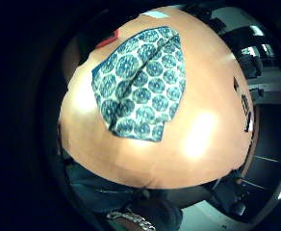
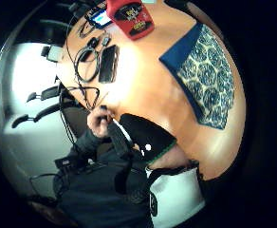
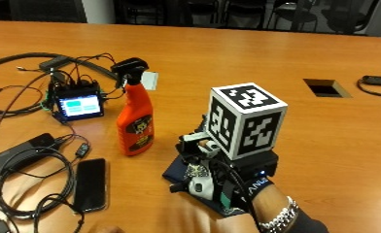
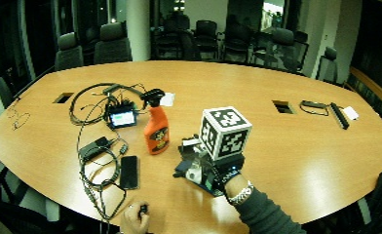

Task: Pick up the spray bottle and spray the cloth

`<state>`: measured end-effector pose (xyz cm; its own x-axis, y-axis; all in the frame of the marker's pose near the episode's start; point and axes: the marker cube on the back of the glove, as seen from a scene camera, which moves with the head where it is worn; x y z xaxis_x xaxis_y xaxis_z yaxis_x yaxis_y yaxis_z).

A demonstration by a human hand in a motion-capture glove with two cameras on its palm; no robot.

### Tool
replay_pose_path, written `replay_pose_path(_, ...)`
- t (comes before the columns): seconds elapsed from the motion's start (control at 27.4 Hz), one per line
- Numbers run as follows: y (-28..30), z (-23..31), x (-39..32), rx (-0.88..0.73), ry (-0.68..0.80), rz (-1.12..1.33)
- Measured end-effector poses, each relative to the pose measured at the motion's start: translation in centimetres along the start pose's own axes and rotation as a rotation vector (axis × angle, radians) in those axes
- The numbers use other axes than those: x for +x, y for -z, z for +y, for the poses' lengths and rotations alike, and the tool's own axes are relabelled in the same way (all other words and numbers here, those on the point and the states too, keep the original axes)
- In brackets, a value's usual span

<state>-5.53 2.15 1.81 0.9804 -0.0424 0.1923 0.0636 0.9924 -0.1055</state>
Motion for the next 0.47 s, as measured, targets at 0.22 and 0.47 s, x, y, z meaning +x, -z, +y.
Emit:
replay_pose_path(0.22, -0.3, 3.6, -0.2, 0.007, -0.001, 0.009)
replay_pose_path(0.47, -0.6, 5.1, -0.5, 0.013, 0.018, 0.003)
